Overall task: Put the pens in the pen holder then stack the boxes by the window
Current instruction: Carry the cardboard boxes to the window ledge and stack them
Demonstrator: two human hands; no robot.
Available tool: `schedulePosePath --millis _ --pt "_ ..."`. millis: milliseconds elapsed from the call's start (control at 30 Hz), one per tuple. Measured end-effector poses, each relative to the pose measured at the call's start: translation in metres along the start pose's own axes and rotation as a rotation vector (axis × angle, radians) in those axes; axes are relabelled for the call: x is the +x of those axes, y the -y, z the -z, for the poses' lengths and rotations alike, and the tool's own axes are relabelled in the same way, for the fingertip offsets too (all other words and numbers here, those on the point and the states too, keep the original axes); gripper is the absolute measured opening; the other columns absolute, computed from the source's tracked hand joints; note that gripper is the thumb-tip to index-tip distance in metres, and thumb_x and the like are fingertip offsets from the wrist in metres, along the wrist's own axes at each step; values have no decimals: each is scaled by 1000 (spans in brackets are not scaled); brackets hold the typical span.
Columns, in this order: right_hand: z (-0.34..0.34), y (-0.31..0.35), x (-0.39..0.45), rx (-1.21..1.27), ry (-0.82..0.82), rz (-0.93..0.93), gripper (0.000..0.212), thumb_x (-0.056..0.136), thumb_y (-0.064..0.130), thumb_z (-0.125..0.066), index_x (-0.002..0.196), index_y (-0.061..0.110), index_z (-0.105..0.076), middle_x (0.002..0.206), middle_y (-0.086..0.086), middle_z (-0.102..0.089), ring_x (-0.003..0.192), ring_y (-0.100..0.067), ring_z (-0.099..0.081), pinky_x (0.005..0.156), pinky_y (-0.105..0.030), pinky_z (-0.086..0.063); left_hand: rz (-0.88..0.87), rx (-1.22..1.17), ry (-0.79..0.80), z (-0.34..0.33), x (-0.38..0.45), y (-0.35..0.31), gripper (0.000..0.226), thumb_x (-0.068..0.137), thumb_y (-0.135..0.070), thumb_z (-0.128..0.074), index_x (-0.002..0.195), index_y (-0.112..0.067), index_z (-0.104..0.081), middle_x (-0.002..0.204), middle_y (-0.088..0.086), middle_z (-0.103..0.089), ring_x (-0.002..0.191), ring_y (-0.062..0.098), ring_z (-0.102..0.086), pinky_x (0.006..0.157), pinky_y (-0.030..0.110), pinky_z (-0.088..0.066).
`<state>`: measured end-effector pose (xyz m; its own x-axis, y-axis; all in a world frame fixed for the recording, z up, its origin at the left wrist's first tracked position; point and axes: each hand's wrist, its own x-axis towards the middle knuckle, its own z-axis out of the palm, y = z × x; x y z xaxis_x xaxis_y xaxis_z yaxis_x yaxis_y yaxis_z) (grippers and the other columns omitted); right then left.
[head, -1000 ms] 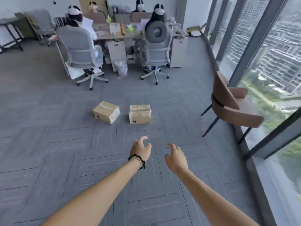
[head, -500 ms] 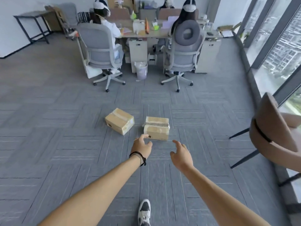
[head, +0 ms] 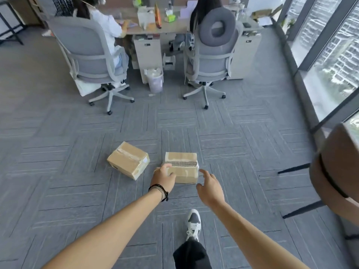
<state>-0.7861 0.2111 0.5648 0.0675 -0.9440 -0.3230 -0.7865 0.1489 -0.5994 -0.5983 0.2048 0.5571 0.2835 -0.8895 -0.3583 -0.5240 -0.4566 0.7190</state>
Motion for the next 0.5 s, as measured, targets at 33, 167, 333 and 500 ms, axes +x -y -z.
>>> schedulePosePath --millis 33,167,333,500 --pt "3 0 25 -2 -1 -4 63 93 13 -56 152 24 -40 142 -11 -55 124 -33 -56 100 -45 -50 6 5 -3 -4 24 -3 38 91 -27 -56 129 -27 -59 128 2 -63 112 22 -62 95 32 -49" --pt "10 -4 114 3 20 -28 62 93 13 -56 152 24 -40 140 -11 -57 123 -32 -57 100 -45 -50 48 57 -7 -17 102 -16 38 90 -27 -57 128 -27 -59 126 3 -63 108 22 -62 91 33 -51" --pt "7 -13 218 -21 84 -62 63 93 12 -56 153 25 -39 141 -9 -57 125 -32 -55 102 -45 -49 133 111 1 -33 190 -23 40 91 -21 -57 131 -25 -57 120 7 -63 100 27 -63 87 33 -51" --pt "-17 -26 302 -6 123 -138 63 92 12 -56 152 22 -40 140 -12 -56 123 -33 -56 100 -45 -50 165 178 38 -48 266 -12 44 91 -21 -56 135 -26 -54 120 10 -60 106 27 -60 88 35 -50"
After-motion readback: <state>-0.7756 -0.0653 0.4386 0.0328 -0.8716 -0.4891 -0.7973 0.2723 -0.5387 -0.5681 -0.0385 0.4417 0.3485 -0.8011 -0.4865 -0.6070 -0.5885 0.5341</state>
